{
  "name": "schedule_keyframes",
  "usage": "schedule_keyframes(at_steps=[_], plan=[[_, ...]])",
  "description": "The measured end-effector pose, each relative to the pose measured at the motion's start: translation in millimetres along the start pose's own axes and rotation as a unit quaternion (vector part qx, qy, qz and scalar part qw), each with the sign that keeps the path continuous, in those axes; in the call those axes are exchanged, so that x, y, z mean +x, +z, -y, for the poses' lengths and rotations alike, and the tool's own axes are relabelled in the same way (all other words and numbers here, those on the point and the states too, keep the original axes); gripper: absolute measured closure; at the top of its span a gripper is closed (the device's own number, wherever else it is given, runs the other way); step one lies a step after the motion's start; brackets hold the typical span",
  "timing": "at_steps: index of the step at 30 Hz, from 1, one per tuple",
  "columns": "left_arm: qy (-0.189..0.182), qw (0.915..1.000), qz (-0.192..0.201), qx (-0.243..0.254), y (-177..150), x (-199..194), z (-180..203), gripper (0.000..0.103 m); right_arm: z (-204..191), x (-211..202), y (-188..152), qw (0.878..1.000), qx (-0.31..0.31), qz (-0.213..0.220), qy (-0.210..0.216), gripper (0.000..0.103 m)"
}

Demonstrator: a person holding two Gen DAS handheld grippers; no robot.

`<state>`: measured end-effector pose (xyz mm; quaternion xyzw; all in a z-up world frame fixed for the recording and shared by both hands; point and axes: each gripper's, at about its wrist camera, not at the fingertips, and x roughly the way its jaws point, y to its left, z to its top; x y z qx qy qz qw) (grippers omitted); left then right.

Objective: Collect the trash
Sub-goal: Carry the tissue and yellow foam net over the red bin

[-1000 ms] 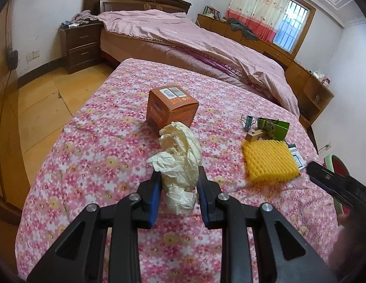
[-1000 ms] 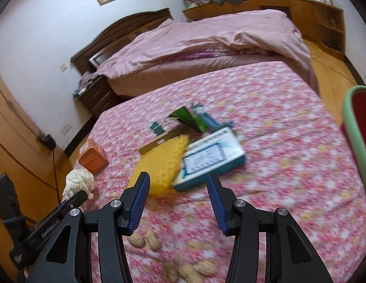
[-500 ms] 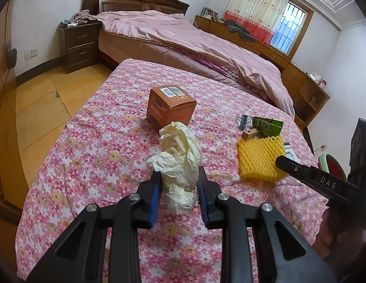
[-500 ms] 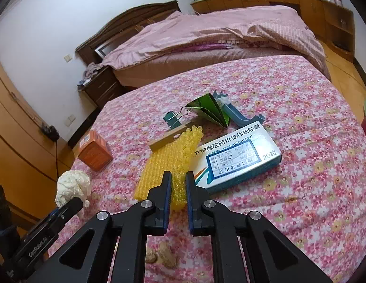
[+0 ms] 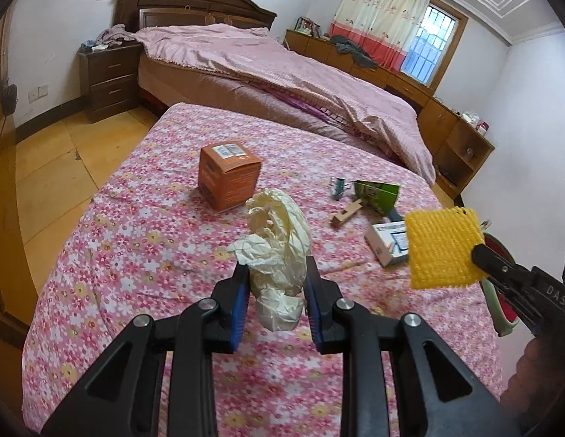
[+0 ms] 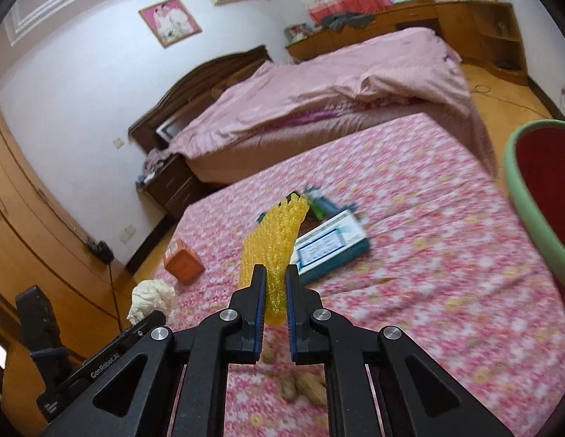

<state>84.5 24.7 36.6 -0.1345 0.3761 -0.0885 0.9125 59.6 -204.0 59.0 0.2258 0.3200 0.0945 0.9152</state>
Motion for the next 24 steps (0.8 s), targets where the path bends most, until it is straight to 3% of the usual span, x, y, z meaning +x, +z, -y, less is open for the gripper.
schedule_keyframes(at_steps=[14, 24], plan=[[-0.044, 0.9980, -0.002, 0.045, -9, -18, 59, 0.075, 44, -74, -6, 0.997, 0.045, 0.061, -0.022, 0.093], [-0.086, 0.9935, -0.028, 0.070, -17, -18, 106, 0.075, 76, -117, -9, 0.991, 0.072, 0.105, -0.046, 0.093]])
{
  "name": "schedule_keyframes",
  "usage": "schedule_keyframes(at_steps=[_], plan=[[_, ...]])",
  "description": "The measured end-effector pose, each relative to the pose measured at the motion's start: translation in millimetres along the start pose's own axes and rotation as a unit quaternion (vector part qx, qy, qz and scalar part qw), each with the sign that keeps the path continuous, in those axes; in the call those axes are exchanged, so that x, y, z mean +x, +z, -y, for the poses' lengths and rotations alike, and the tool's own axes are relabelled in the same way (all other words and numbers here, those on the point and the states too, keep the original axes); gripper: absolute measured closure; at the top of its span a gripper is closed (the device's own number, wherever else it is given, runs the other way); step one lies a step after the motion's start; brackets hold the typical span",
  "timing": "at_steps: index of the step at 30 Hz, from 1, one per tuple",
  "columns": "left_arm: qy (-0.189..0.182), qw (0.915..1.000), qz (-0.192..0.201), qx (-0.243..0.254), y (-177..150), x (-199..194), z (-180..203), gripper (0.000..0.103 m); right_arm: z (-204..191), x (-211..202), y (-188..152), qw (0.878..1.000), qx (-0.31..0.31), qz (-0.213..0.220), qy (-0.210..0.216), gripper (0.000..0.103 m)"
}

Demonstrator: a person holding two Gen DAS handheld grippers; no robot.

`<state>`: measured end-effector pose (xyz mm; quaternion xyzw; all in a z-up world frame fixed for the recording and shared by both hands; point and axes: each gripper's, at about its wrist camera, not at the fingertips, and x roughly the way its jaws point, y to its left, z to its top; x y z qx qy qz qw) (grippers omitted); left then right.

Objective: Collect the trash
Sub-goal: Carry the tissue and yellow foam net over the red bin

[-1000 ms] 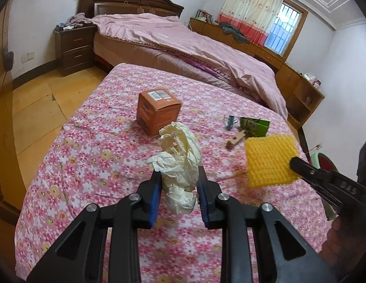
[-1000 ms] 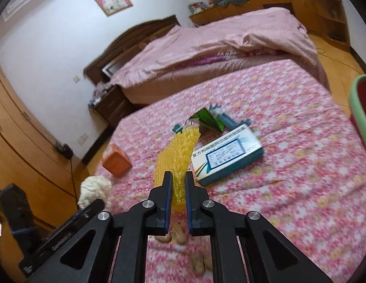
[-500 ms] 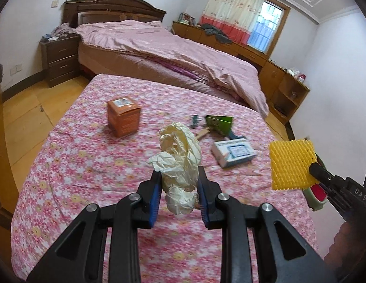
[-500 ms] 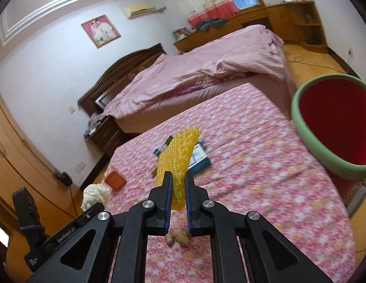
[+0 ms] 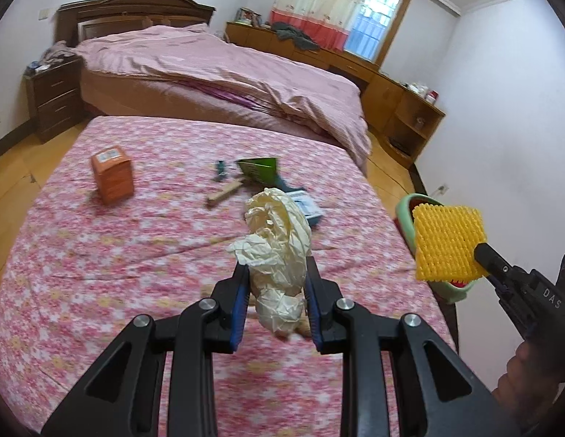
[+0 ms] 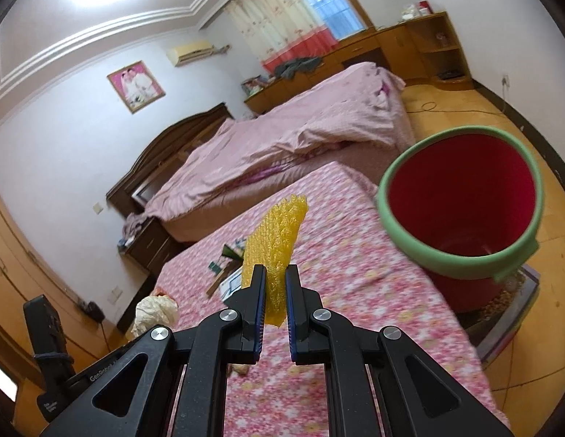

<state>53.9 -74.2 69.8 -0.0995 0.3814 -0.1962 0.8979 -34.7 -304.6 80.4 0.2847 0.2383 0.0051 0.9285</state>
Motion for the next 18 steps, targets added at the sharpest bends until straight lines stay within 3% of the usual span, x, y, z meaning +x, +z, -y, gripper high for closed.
schedule_keyframes(at_steps=[18], plan=[[-0.079, 0.9916, -0.045, 0.092, 13, 60, 124, 0.075, 81, -39, 31, 0.994, 0.050, 0.069, -0.064, 0.093]])
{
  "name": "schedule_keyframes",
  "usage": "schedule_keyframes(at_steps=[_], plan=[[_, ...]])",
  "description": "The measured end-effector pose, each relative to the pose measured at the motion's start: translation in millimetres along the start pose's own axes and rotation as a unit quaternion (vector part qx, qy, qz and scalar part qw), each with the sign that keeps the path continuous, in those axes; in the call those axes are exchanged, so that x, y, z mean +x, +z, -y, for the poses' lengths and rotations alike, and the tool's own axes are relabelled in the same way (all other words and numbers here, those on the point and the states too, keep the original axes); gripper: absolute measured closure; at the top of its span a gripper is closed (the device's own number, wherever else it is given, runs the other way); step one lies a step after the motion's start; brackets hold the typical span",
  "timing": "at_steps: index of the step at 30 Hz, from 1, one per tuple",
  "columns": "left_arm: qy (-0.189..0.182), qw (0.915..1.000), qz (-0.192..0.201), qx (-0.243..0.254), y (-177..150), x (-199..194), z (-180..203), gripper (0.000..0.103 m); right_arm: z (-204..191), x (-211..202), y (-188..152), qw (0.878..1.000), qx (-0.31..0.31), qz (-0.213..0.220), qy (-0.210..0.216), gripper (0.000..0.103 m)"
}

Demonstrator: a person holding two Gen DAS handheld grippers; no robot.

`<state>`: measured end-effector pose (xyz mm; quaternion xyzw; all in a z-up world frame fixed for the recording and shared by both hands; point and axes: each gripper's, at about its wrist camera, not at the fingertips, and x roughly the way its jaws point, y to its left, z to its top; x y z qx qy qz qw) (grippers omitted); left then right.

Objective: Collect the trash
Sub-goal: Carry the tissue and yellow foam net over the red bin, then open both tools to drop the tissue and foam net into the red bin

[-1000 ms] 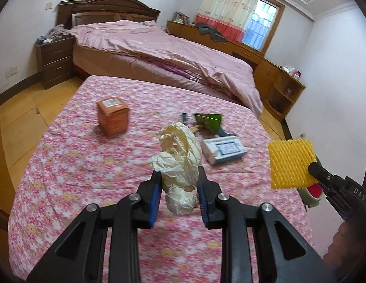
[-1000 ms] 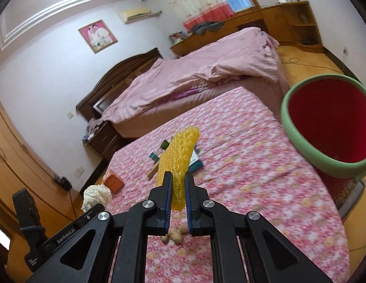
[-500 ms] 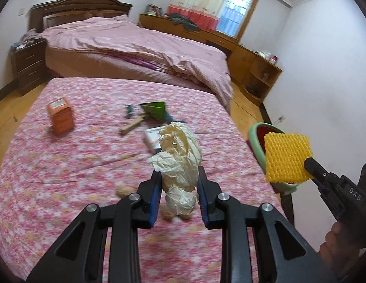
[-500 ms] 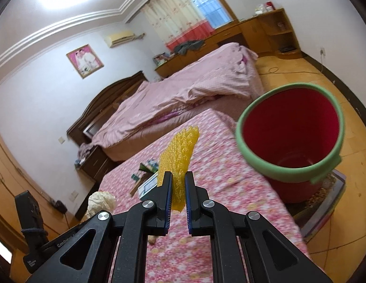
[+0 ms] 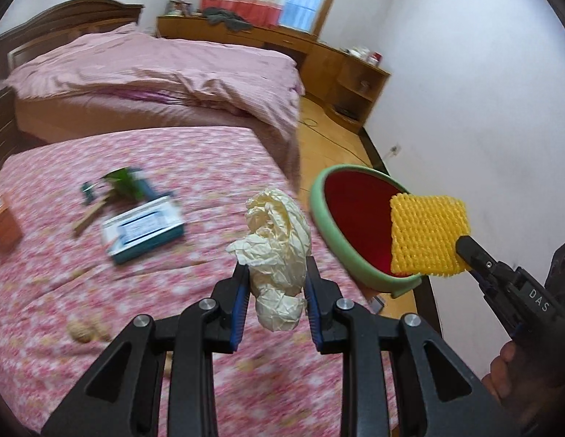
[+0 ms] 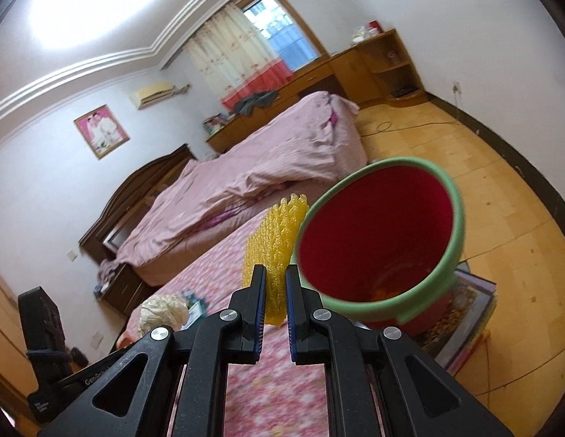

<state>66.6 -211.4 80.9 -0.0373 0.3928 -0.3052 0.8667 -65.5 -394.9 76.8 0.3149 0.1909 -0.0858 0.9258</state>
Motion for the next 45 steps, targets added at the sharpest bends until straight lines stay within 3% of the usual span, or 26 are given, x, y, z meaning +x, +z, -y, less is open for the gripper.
schedule_keyframes(at_steps=[14, 22, 24, 26, 32, 38, 45], plan=[[-0.050, 0.9946, -0.046, 0.079, 12, 81, 81, 0.075, 71, 20, 17, 0.998, 0.053, -0.001, -0.046, 0.093], [-0.045, 0.9925, -0.060, 0.097, 14, 116, 98, 0.075, 82, 40, 14, 0.997, 0.057, -0.016, -0.055, 0.092], [-0.046, 0.9917, -0.059, 0.105, 14, 121, 101, 0.072, 84, 46, 12, 0.996, 0.059, -0.023, -0.058, 0.092], [-0.044, 0.9915, -0.064, 0.104, 14, 128, 101, 0.058, 86, 51, 11, 0.996, 0.061, -0.029, -0.062, 0.090], [-0.046, 0.9929, -0.062, 0.091, 14, 132, 94, 0.054, 90, 56, 11, 0.996, 0.066, -0.036, -0.056, 0.090], [-0.057, 0.9942, -0.065, 0.064, 13, 123, 84, 0.054, 88, 52, 14, 0.996, 0.068, -0.032, -0.051, 0.072], [-0.039, 0.9963, -0.057, 0.051, 11, 100, 73, 0.054, 83, 46, 12, 0.996, 0.066, -0.031, -0.050, 0.063]])
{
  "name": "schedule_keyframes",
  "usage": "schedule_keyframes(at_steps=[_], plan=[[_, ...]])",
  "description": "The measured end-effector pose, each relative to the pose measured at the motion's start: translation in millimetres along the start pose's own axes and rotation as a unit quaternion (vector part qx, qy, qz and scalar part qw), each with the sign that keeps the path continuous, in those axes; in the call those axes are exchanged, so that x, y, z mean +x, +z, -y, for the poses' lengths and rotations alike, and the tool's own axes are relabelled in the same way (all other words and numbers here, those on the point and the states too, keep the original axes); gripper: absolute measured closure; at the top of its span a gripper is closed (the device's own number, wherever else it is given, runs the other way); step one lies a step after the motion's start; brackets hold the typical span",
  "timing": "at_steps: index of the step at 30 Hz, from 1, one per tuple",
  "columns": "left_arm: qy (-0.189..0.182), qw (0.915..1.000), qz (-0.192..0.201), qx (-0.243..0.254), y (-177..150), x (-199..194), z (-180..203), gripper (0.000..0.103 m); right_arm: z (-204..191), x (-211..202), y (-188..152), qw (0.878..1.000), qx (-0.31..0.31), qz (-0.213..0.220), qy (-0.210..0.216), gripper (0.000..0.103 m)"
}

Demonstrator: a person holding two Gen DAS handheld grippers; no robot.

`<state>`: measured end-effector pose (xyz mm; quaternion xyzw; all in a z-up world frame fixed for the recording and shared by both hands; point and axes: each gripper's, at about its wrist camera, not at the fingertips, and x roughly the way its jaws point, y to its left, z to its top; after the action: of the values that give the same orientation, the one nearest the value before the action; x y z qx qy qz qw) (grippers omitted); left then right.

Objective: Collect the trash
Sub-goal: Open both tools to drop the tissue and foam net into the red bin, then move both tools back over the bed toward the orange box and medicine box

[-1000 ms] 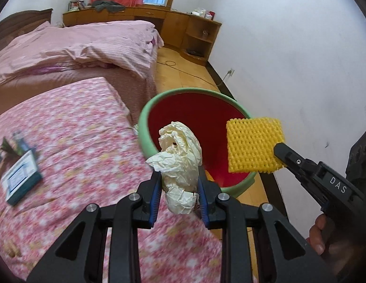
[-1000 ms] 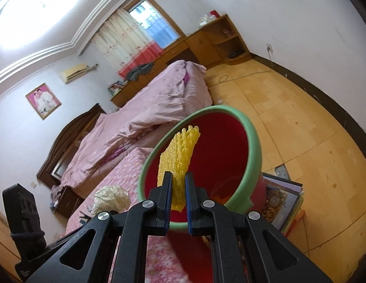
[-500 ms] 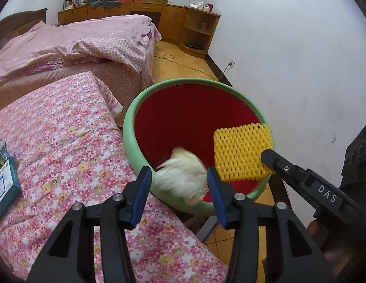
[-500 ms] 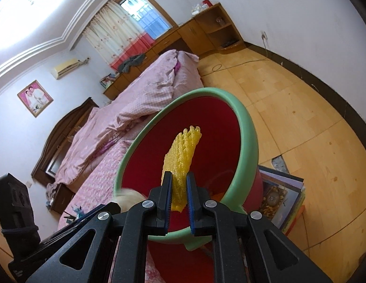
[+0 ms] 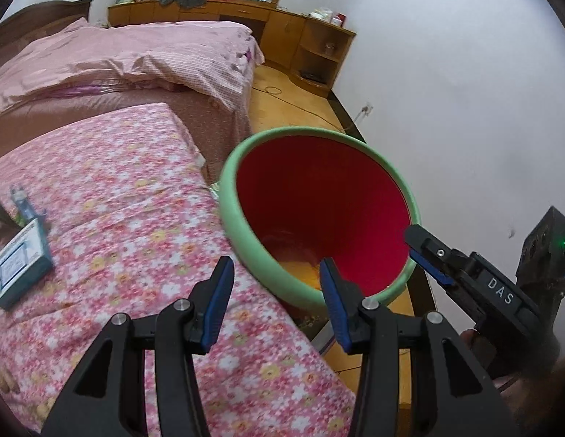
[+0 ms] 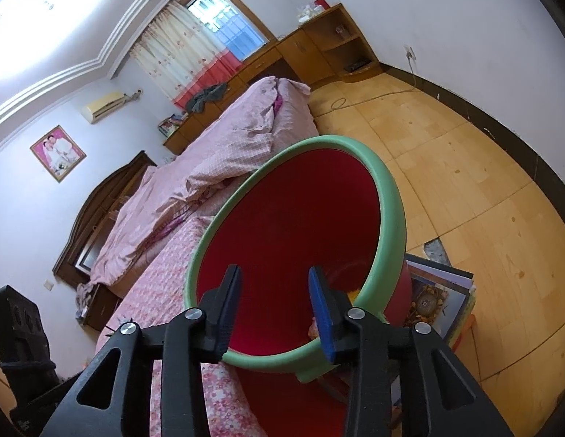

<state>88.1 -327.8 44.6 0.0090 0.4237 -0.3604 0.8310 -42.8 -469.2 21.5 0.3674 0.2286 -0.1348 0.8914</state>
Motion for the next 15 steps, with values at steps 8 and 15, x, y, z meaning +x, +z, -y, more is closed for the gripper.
schedule_keyframes(at_steps=[8, 15], plan=[[0.020, 0.9995, 0.019, -0.019, -8, -29, -19, 0.054, -13, -11, -9, 1.000, -0.007, -0.003, 0.013, 0.063], [0.037, 0.9978, 0.038, -0.038, -15, -60, -35, 0.054, -38, -18, -18, 0.999, -0.030, -0.009, 0.033, 0.060]])
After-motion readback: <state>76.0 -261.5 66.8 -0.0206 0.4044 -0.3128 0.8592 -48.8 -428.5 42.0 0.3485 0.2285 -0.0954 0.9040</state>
